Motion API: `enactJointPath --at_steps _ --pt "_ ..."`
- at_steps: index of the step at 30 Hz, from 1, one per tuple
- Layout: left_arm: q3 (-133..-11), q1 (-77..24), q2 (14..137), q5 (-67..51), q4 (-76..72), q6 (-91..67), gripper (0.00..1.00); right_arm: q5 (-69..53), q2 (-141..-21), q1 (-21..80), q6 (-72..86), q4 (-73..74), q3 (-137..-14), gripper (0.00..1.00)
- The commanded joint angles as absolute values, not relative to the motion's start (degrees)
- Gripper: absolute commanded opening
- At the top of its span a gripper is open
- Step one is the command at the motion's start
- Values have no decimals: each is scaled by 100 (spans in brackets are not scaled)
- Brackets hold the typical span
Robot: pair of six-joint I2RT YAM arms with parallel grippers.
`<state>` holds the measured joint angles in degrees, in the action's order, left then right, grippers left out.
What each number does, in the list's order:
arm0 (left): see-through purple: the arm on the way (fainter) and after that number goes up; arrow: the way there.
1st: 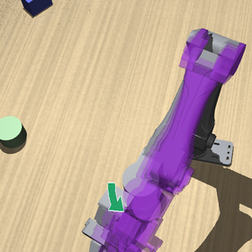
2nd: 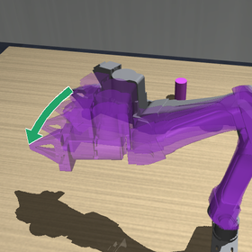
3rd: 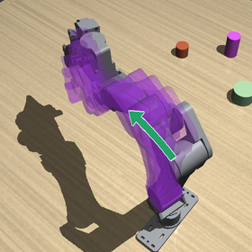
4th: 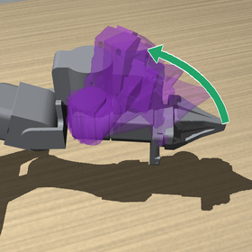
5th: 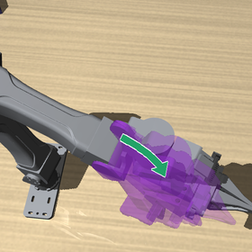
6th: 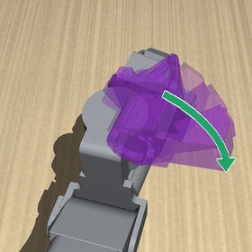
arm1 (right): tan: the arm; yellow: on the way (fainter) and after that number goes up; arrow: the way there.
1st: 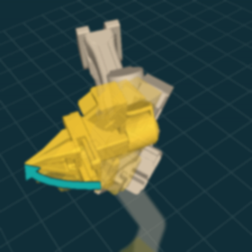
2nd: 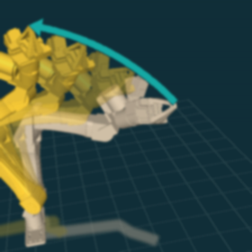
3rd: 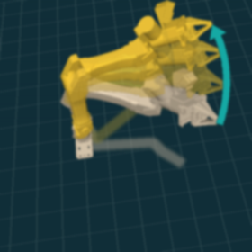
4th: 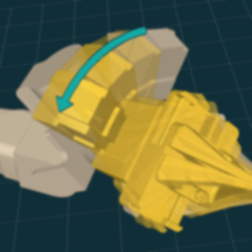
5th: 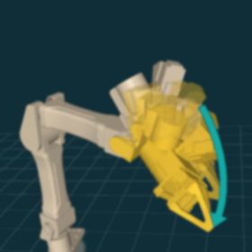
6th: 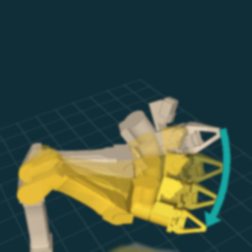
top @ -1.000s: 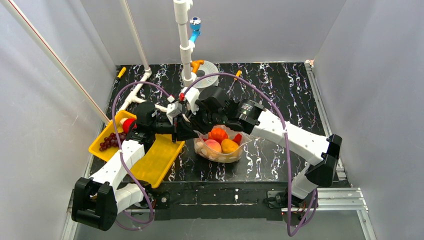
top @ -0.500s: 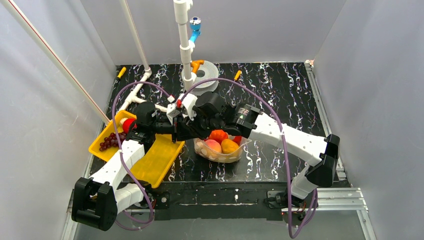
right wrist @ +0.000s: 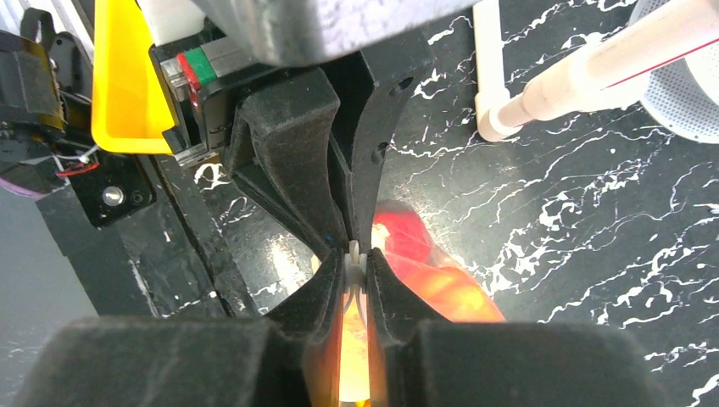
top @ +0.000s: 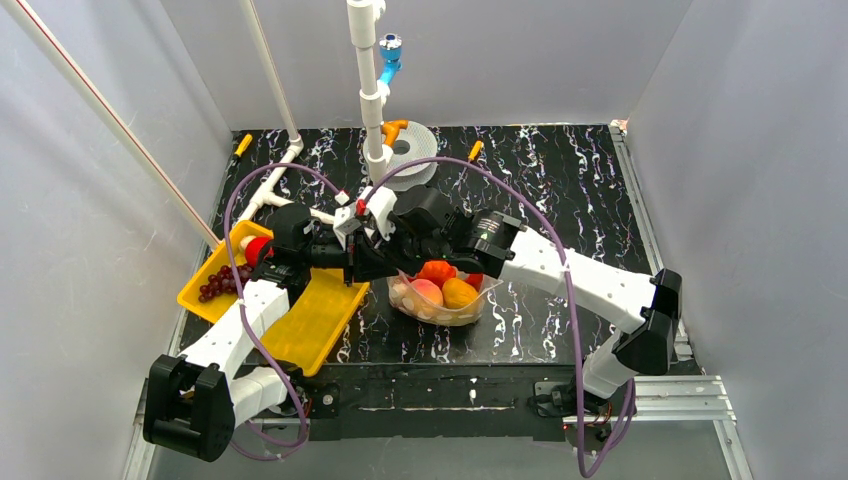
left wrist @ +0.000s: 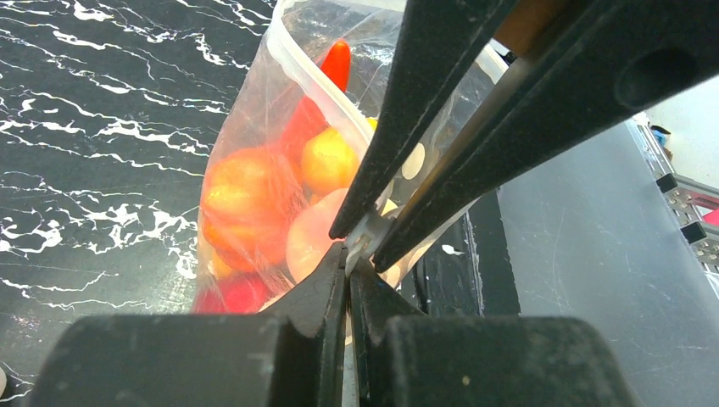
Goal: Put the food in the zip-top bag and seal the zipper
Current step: Zip the zipper food storage bag at the center of the board.
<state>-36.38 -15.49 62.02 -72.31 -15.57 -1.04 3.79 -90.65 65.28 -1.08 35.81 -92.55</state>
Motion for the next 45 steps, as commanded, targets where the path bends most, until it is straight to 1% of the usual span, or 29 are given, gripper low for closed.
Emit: enactJointPath --at_steps 1,3,4,8,16,23,25,27,28,29,30,31,32,34,40,45 --pt "-3834 -1515 6111 -7228 -1534 -23 0 553 -8752 6552 -288 3385 -9131 10" --pt "-3832 -1512 6114 -7195 -1523 -20 0 599 -8678 6548 -376 3351 -9048 3" --pt "-3831 -1511 6118 -7204 -1521 -23 0 640 -8636 6553 -432 3335 -8983 1" --pt "-3832 -1501 6141 -7350 -1538 -18 0 691 -8376 6542 -719 3175 -8652 1" --pt "-3835 -1451 6156 -7380 -1451 167 0 231 -7752 6362 -1091 3028 -8053 1" --pt "-3898 -1399 6217 -7480 -1453 91 0 -165 -7424 6206 -1086 3160 -7941 1" --pt "-3950 -1407 6283 -7598 -1590 -116 0 -219 -7438 6200 -1046 3132 -7934 1" --pt "-3881 -1445 6267 -7715 -2160 -518 0 -323 -7486 6199 -997 3105 -7945 1" --pt "-3793 -1490 6224 -7665 -2413 -684 2 -370 -7519 6197 -967 3076 -7957 1" --pt "-3721 -1557 6171 -7598 -2566 -765 8 -403 -7554 6199 -940 3052 -7973 1" --pt "-3684 -1667 6124 -7509 -2600 -777 16 -437 -7593 6197 -920 3034 -7985 1" --pt "-3672 -1779 6080 -7417 -2553 -741 26 -466 -7624 6199 -903 3022 -8003 1" --pt "-3634 -1877 6008 -7354 -2497 -681 33 -497 -7647 6198 -890 3013 -8012 1" --pt "-3577 -1997 5881 -7303 -2388 -519 39 -529 -7685 6196 -888 3024 -8064 1" --pt "-3589 -2287 5918 -7267 -2388 -479 44 -532 -7664 6188 -870 3038 -8030 1" --pt "-3433 -2309 5862 -7156 -3044 -841 43 -525 -7657 6188 -844 3060 -8018 1"
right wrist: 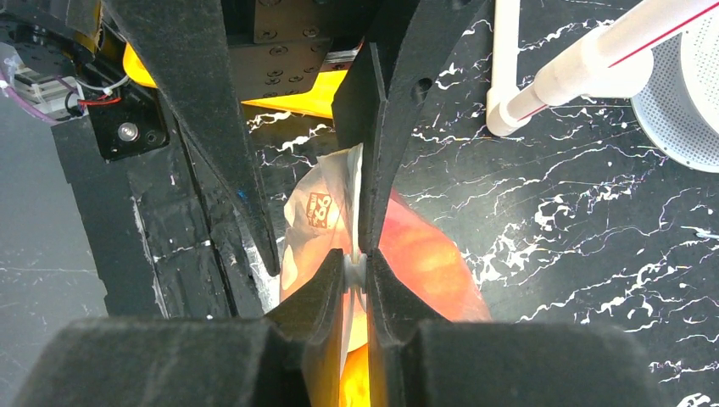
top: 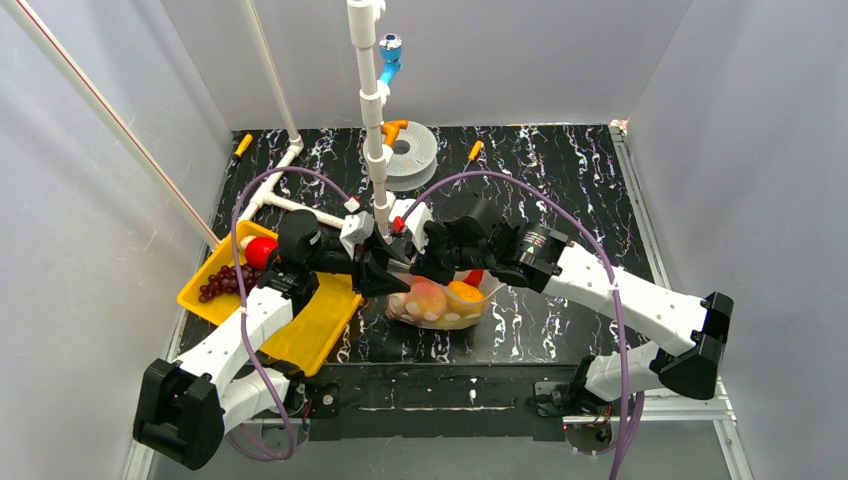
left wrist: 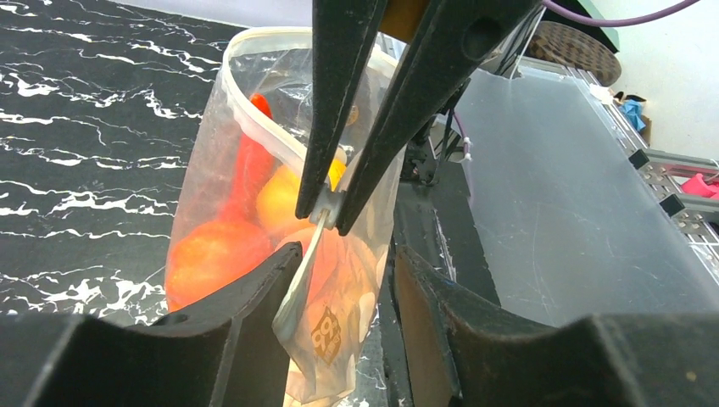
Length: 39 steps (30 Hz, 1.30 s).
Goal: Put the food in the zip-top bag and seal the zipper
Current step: Zip the zipper food storage bag at the center of the board.
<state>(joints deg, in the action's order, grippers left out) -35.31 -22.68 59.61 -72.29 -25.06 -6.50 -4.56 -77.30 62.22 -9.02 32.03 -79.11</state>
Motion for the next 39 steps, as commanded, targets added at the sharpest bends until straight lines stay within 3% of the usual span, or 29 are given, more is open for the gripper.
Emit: enactJointPath --at_steps 1,4,9,17,39 --pt "-3436 -2316 5875 -7112 -3049 -832 42 -535 -7648 6188 -837 3065 -8024 1" --pt "-3457 -2313 5888 -7082 -3015 -779 31 -526 -7633 6188 -839 3066 -8035 1" --pt "-3533 -2312 5827 -6874 -2569 -432 0 -456 -7633 6188 -853 3139 -8053 1" --pt "-3783 -2260 5720 -5947 -1081 739 0 -194 -7258 6061 -946 3503 -7946 1" --pt "-3813 -1828 5639 -4951 -1011 713 0 577 -5248 5955 -169 4824 -6702 1"
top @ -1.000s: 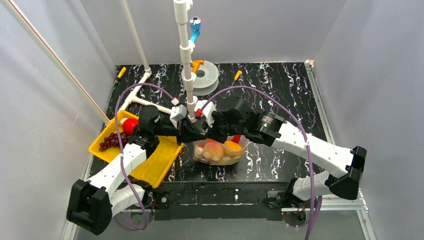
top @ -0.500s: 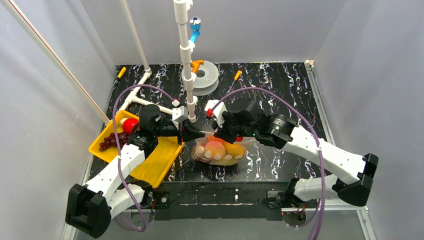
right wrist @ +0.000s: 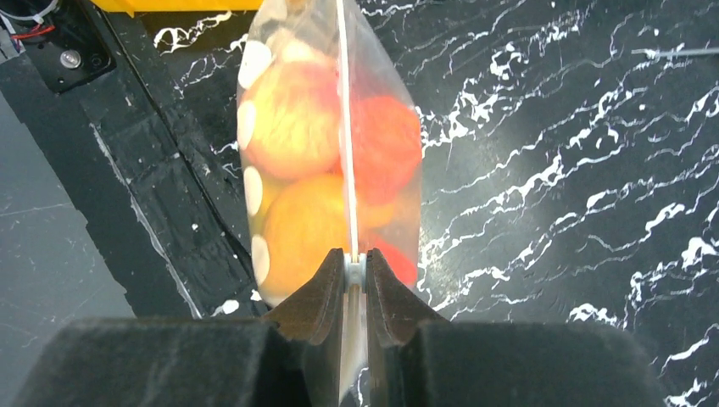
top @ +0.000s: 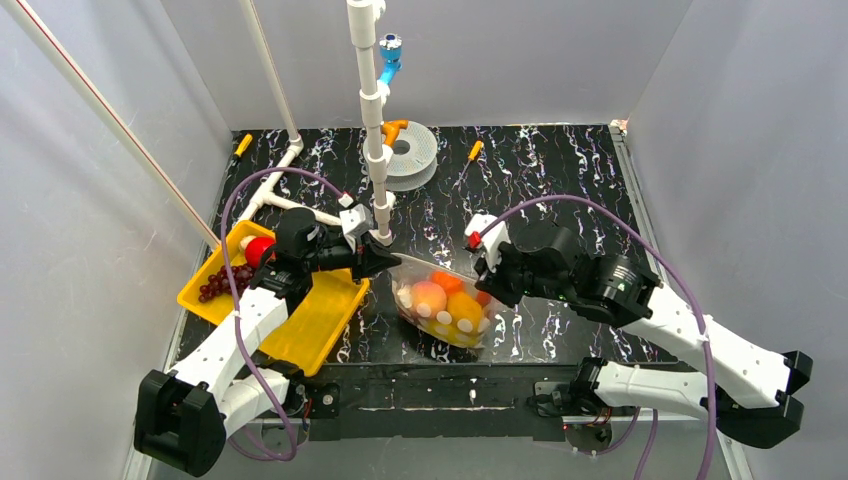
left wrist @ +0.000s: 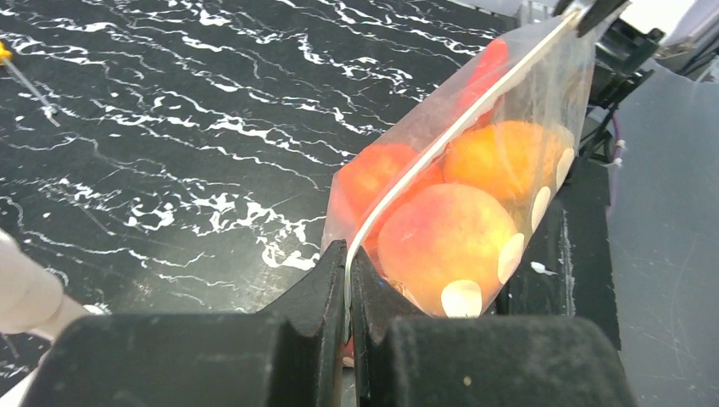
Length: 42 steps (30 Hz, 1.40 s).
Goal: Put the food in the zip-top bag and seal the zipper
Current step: Zip the zipper food storage bag at the center of the board, then place the zipper food storage bag at the center of the board.
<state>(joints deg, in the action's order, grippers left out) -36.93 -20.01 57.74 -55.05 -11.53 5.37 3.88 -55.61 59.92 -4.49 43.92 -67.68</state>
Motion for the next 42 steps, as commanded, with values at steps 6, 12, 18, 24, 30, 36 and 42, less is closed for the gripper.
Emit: enactJointPath --at_steps 6,12,18,24,30,36,42 --pt "-3827 -1770 5635 -4510 -929 784 0 691 -5070 5956 83 5196 -6523 1" --pt "-3860 -1690 5643 -4299 -829 852 0 778 -4952 5958 296 5543 -6468 1" --pt "-3904 -1676 5757 -4587 -908 700 0 827 -4800 5957 426 5748 -6416 1" --pt "-3892 -1670 5813 -5080 -1154 469 0 827 -4980 5959 465 5828 -6651 36" --pt "-3909 -1761 5844 -5271 -1296 266 0 613 -5494 5959 282 5367 -7007 68" --pt "-4028 -2032 5901 -5065 -1002 283 0 487 -6307 5959 114 4996 -7610 75" --pt "-4046 -2047 5803 -5077 -1021 202 0 551 -6993 5974 400 4539 -7917 76"
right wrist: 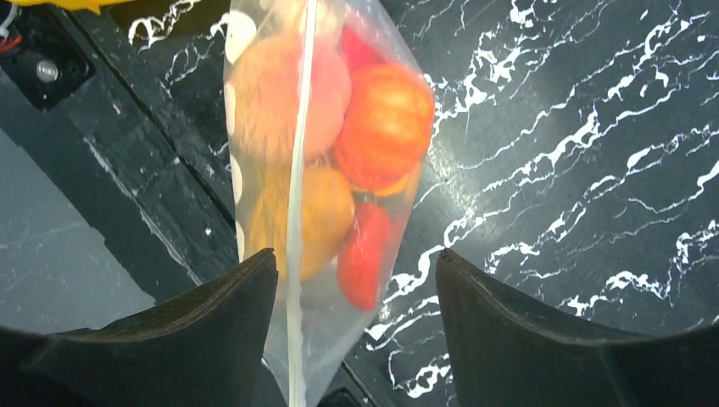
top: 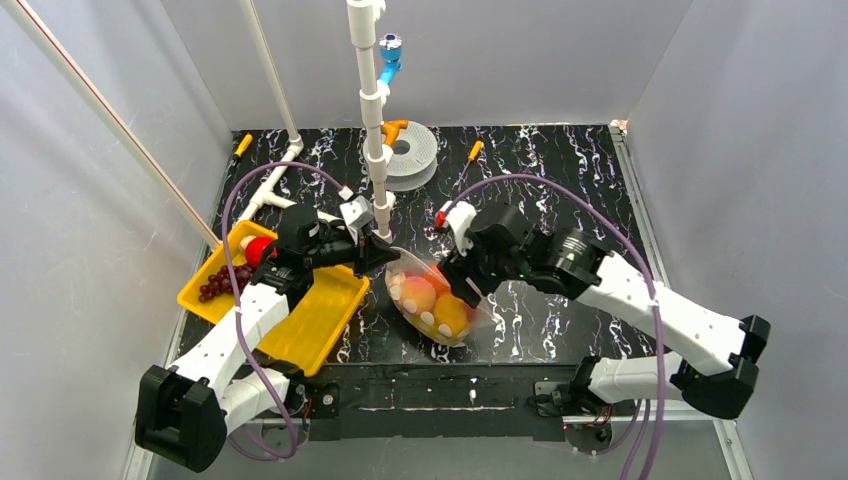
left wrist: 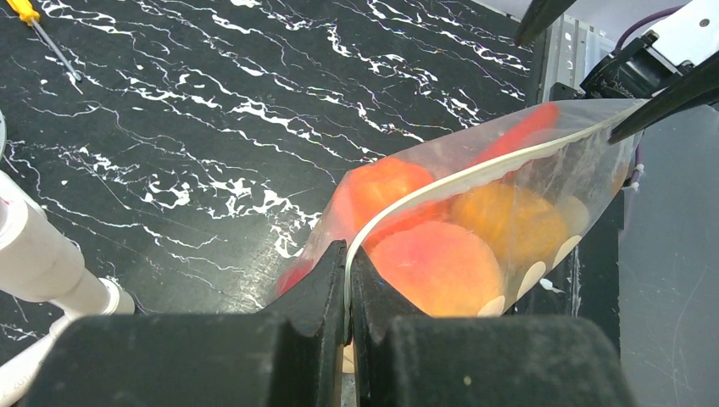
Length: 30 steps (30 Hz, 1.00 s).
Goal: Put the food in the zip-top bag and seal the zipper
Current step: Place the zipper food storage bag at the center of the board.
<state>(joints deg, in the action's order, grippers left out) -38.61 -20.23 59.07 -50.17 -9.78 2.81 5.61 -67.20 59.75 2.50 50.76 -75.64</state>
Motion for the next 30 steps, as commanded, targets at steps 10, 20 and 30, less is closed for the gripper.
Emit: enactJointPath --at_steps 10,20,30 --pt "-4061 -2057 5638 -5119 -1037 141 0 157 -7515 6003 871 4091 -7957 45" --pt "-4074 -2075 5479 -4704 -989 99 81 603 -7072 5571 1246 3654 -7196 1" --pt "-4043 -2077 5018 -3310 -892 125 98 44 -6627 3625 1562 3667 -6495 1"
